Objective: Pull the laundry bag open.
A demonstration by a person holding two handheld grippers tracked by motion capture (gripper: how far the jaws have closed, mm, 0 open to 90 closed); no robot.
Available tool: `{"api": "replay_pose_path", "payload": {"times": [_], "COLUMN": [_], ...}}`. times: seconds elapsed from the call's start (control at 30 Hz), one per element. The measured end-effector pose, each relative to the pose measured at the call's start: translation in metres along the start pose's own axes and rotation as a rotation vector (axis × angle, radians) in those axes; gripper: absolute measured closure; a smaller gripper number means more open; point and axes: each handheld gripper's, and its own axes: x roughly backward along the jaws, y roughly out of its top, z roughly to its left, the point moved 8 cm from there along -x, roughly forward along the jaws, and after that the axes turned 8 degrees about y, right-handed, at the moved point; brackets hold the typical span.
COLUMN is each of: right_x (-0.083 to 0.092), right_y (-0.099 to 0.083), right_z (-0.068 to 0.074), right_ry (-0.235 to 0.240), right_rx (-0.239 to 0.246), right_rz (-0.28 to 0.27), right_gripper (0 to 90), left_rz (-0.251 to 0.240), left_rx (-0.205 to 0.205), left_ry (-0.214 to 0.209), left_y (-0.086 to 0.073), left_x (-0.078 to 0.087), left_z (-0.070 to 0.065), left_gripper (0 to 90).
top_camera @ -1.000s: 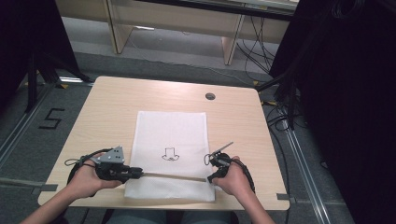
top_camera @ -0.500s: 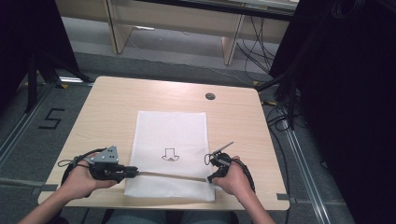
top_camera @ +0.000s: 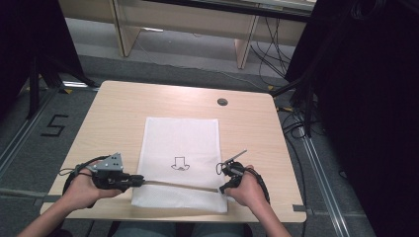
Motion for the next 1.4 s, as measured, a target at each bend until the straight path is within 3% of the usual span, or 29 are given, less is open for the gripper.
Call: {"api": "replay_pose_path", "payload": {"times": [0.03, 0.2, 0.37, 0.43, 0.67, 0.7, 0.87, 0.9, 1.0, 1.03, 1.1, 1.13, 1.2, 1.27, 1.37, 1.4], "right_x": [0.0, 0.0, 0.0, 0.0, 0.0, 0.0, 0.0, 0.0, 0.0, 0.0, 0.0, 0.0, 0.0, 0.0, 0.0, 0.0], "right_y": [0.0, 0.0, 0.0, 0.0, 0.0, 0.0, 0.0, 0.0, 0.0, 0.0, 0.0, 0.0, 0.0, 0.0, 0.0, 0.0], "right_z": [0.0, 0.0, 0.0, 0.0, 0.001, 0.0, 0.0, 0.0, 0.0, 0.001, 0.001, 0.001, 0.001, 0.001, 0.0, 0.0], "right_ry": [0.002, 0.002, 0.002, 0.002, 0.001, 0.003, 0.006, 0.006, 0.004, 0.002, 0.001, 0.001, 0.0, 0.002, 0.003, 0.002], "right_rx": [-0.002, 0.001, -0.001, 0.0, -0.008, -0.001, -0.002, -0.002, -0.001, -0.011, -0.008, -0.008, -0.009, -0.01, -0.002, -0.002], "right_rz": [0.001, -0.001, 0.0, 0.001, 0.003, 0.0, 0.0, 0.0, 0.001, 0.002, 0.002, 0.002, 0.002, 0.002, 0.001, 0.0], "right_gripper": [90.0, 90.0, 90.0, 90.0, 90.0, 90.0, 90.0, 90.0, 90.0, 90.0, 90.0, 90.0, 90.0, 90.0, 90.0, 90.0], "left_rz": [0.005, 0.02, 0.004, 0.0, 0.013, 0.021, 0.02, 0.026, 0.038, 0.033, 0.041, 0.044, 0.055, 0.062, 0.097, 0.093], "left_rx": [0.023, 0.005, 0.045, 0.029, 0.051, 0.037, 0.072, 0.084, 0.064, 0.092, 0.078, 0.099, 0.087, 0.112, 0.091, 0.113], "left_ry": [0.002, 0.003, 0.02, 0.015, 0.022, 0.037, 0.069, 0.066, 0.071, 0.072, 0.078, 0.078, 0.087, 0.091, 0.105, 0.101], "left_y": [-0.001, -0.004, -0.01, -0.011, -0.013, -0.014, -0.017, -0.018, -0.023, -0.023, -0.025, -0.026, -0.028, -0.028, -0.032, -0.033], "left_x": [0.0, 0.002, 0.009, 0.01, 0.01, 0.011, 0.013, 0.014, 0.016, 0.016, 0.018, 0.018, 0.019, 0.017, 0.016, 0.015], "left_z": [-0.002, 0.0, 0.005, 0.006, 0.006, 0.008, 0.017, 0.016, 0.019, 0.018, 0.021, 0.02, 0.022, 0.021, 0.023, 0.021], "left_gripper": [82.0, 82.0, 82.0, 82.0, 82.0, 82.0, 82.0, 82.0, 82.0, 82.0, 82.0, 82.0, 82.0, 82.0, 82.0, 82.0]}}
